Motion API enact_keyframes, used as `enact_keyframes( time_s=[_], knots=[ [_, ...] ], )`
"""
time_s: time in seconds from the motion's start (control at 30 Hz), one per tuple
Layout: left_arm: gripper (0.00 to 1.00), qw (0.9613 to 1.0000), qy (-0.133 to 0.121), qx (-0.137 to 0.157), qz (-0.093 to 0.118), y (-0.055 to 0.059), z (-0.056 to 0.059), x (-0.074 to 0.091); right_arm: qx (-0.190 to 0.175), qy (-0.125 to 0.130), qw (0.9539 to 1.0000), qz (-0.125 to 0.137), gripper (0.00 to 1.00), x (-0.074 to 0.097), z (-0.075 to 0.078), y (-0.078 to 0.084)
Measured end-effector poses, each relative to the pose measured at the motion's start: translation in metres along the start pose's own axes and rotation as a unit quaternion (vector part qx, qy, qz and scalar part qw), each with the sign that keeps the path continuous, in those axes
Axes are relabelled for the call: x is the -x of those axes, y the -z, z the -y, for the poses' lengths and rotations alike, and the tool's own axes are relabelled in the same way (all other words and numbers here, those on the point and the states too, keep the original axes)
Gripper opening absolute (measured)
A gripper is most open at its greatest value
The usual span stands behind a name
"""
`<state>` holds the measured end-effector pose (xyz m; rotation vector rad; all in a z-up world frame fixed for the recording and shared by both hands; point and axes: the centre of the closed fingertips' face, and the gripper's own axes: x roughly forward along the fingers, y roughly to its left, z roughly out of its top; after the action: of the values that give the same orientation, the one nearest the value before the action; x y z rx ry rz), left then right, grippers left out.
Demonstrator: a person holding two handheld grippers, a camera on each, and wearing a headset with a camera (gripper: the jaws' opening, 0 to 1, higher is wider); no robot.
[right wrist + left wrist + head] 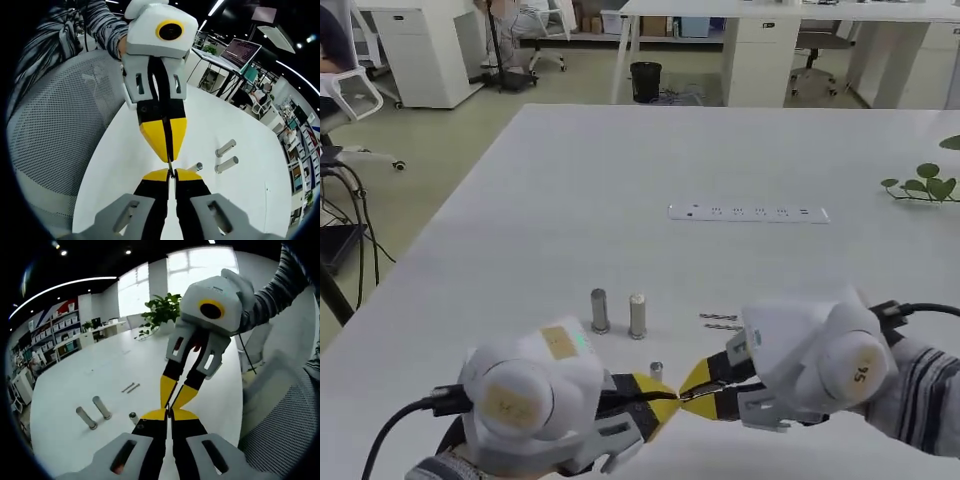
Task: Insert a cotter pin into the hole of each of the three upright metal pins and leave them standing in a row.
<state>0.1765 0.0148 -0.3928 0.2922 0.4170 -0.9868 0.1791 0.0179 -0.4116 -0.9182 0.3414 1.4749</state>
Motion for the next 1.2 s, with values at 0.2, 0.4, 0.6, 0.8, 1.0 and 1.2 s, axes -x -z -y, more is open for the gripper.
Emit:
enact_keyframes(
  time_s=[0.2, 0.4, 0.6, 0.8, 1.0, 1.2],
  knots=[
    [0.00, 1.0000, -0.004, -0.008, -0.003, 0.001, 0.002, -0.001, 0.004, -0.007, 0.9999, -0.012, 0.00, 0.000, -0.004, 0.002],
    [0.00, 0.9997, -0.024, 0.005, -0.003, 0.004, -0.001, -0.002, 0.006, -0.001, 0.9997, -0.023, 0.00, -0.002, -0.002, 0.004],
    [0.10, 0.9990, -0.044, 0.009, -0.006, 0.011, -0.006, -0.002, -0.019, 0.019, 0.9987, -0.043, 0.00, -0.002, 0.008, 0.012],
    [0.15, 0.9972, -0.071, 0.019, -0.006, 0.018, -0.013, -0.003, -0.058, 0.034, 0.9961, -0.057, 0.00, -0.003, 0.017, 0.021],
    [0.17, 0.9919, -0.120, 0.042, -0.005, 0.024, -0.030, -0.007, -0.077, 0.044, 0.9925, -0.084, 0.00, -0.008, 0.023, 0.034],
    [0.18, 0.9860, -0.158, 0.052, -0.005, 0.029, -0.044, -0.011, -0.144, 0.049, 0.9841, -0.092, 0.00, -0.014, 0.027, 0.044]
  ],
)
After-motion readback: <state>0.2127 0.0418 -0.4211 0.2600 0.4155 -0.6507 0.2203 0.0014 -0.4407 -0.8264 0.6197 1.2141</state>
